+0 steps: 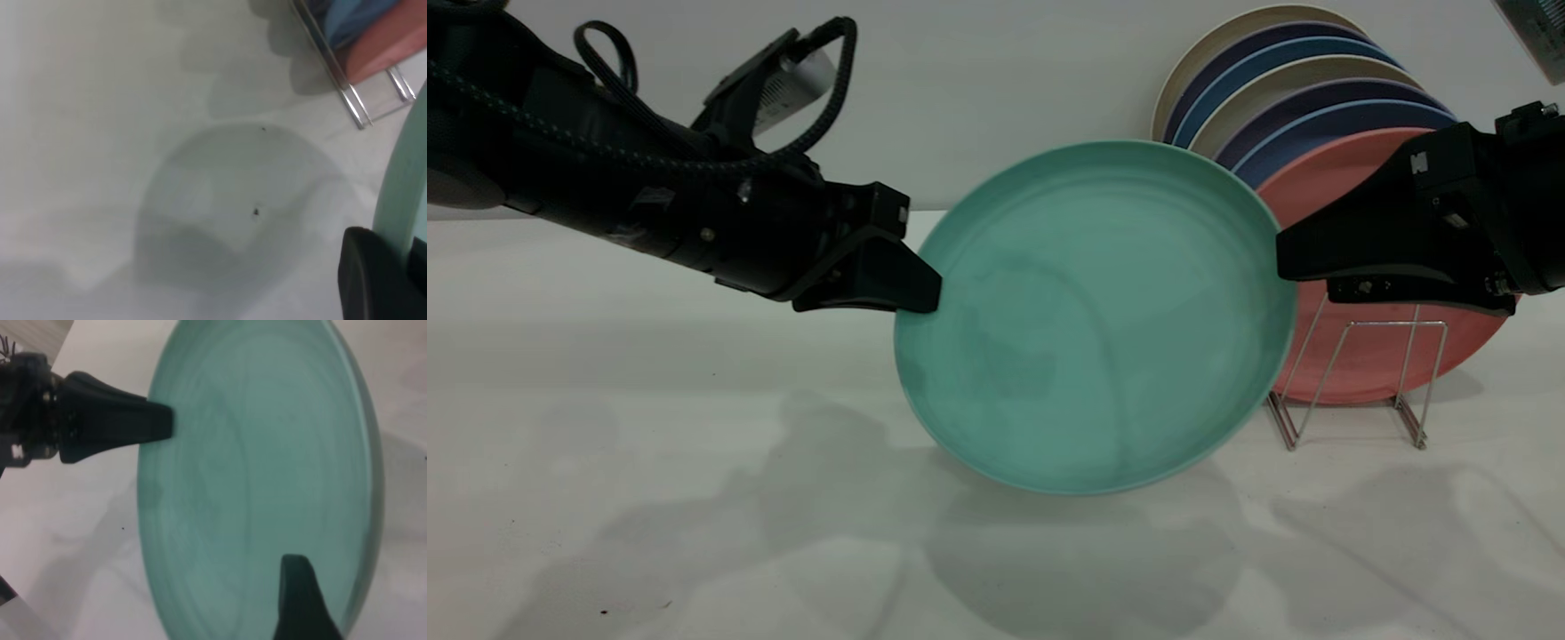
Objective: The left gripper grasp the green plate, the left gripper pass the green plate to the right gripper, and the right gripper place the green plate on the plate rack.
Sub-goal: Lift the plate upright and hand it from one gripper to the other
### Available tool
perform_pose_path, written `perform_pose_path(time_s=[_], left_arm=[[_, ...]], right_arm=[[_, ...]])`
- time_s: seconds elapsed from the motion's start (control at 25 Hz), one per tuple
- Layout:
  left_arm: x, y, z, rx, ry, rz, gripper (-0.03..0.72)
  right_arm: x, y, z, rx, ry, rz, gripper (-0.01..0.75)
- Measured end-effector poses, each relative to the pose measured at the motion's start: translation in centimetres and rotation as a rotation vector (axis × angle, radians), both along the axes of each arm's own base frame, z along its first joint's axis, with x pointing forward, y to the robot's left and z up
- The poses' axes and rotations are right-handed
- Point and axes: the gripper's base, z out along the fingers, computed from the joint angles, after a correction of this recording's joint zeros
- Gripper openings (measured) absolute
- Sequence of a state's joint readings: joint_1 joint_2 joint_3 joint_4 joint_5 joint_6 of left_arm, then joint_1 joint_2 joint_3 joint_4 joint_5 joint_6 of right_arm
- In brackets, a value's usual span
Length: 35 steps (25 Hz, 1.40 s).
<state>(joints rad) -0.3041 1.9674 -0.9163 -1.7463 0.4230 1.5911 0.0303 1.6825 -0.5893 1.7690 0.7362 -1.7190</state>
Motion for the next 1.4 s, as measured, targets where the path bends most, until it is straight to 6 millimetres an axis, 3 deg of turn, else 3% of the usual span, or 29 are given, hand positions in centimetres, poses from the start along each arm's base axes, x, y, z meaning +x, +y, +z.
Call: perform_pose_path(time_s=[0.6, 0.88, 1.2, 1.4], left_arm=[[-0.6, -0.9, 0.7, -0.128, 0.054, -0.049, 0.012], [-0.9, -1.0, 0.7, -0.127, 0.055, -0.093, 0.012], [-1.1, -1.2, 0.9, -0.149, 0.046, -0.128, 0.014], [-1.1, -1.3, 1.0, -0.167, 0.032, -0.131, 0.035]], right_arm=[[0.0, 0.1, 0.1, 0.015, 0.009, -0.005, 0.45], [-0.2, 0.5, 0.4, 0.072, 0.003, 0.026, 0.342], [-0.2, 0.4, 0.4, 0.097, 0.048, -0.009, 0.137], [-0.2, 0.3, 0.2, 0.08, 0.059, -0.021, 0.111]])
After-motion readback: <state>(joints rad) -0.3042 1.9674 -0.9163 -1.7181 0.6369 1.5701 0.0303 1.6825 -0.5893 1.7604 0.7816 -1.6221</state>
